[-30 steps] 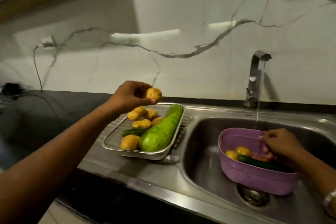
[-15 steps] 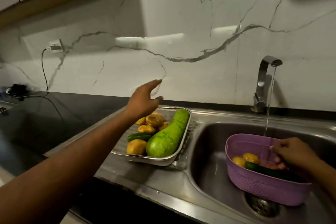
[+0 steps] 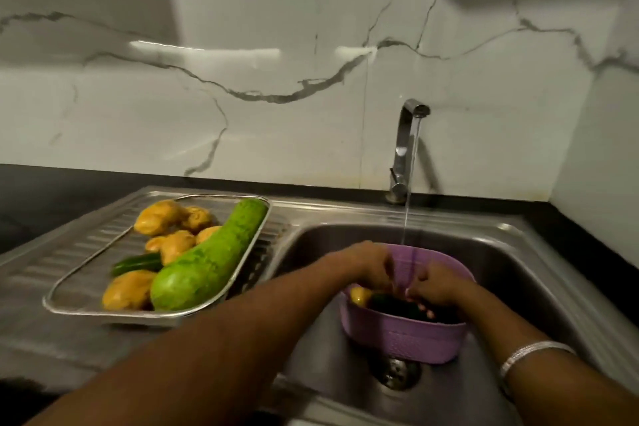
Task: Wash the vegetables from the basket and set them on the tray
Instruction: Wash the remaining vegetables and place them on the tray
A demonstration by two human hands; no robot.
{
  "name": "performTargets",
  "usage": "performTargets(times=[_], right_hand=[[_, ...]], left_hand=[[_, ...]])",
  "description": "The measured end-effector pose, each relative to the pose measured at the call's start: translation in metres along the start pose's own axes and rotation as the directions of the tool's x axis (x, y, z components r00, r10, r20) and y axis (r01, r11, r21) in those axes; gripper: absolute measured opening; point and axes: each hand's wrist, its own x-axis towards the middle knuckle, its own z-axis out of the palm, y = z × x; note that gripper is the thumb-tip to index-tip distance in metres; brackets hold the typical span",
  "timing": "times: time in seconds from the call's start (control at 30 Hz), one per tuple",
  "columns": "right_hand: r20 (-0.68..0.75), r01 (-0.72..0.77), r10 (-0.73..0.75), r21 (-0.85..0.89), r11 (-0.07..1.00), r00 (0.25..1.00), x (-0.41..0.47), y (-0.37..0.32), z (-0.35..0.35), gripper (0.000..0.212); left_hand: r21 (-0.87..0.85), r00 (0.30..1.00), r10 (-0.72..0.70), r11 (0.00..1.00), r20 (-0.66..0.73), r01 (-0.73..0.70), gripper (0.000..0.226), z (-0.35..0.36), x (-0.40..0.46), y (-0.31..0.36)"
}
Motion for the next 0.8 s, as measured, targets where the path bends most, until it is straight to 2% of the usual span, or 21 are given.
performTargets(times=[0.1, 0.2, 0.3, 0.37, 0.43, 0.5, 0.6, 0.7, 0.8], right_hand=[[0.063, 0.006, 0.011, -0.253, 0.967, 0.998, 0.0, -0.002, -0.002, 0.024], [0.087, 0.002, 0.03, -0.347, 0.938, 0.996, 0.006, -0.001, 0.0, 0.042], [0.103, -0.01, 0.055, -0.393, 0.92, 0.993, 0.011, -0.001, 0.004, 0.041], [0.101, -0.01, 0.056, -0.402, 0.915, 0.993, 0.013, -0.002, 0.008, 0.038], [0.105, 0.001, 0.044, -0.397, 0.918, 0.993, 0.011, -0.003, 0.007, 0.045], [0.097, -0.002, 0.04, -0.363, 0.932, 0.995, 0.006, -0.004, 0.004, 0.05], [0.08, 0.004, 0.014, -0.211, 0.977, 0.997, 0.002, 0.003, -0.001, 0.044], [0.007, 0.059, -0.06, 0.061, 0.996, 0.998, -0.008, 0.005, -0.003, 0.042], [-0.176, 0.131, -0.096, 0.203, 0.97, 0.98, -0.017, -0.002, -0.006, 0.044]], left_hand=[[0.058, 0.991, -0.017, 0.998, 0.133, 0.009, 0.035, 0.036, 0.032, 0.002], [0.106, 0.996, -0.043, 0.994, 0.073, 0.035, 0.039, 0.065, 0.05, -0.009], [0.1, 0.994, -0.044, 0.994, 0.099, 0.034, 0.039, 0.078, 0.057, -0.015], [0.068, 0.997, -0.032, 0.997, 0.065, 0.027, 0.038, 0.078, 0.058, -0.021], [-0.006, 1.0, -0.011, 1.0, -0.006, 0.011, 0.037, 0.074, 0.058, -0.027], [-0.209, 0.997, -0.005, 0.978, -0.076, -0.011, 0.031, 0.069, 0.055, -0.034], [-0.577, 0.968, -0.032, 0.808, -0.249, -0.121, 0.027, 0.057, 0.047, -0.03], [-0.735, 0.906, -0.077, 0.615, -0.416, -0.285, 0.031, 0.044, 0.039, -0.021], [-0.876, 0.884, -0.184, 0.323, -0.429, -0.358, 0.026, 0.029, 0.038, -0.006]])
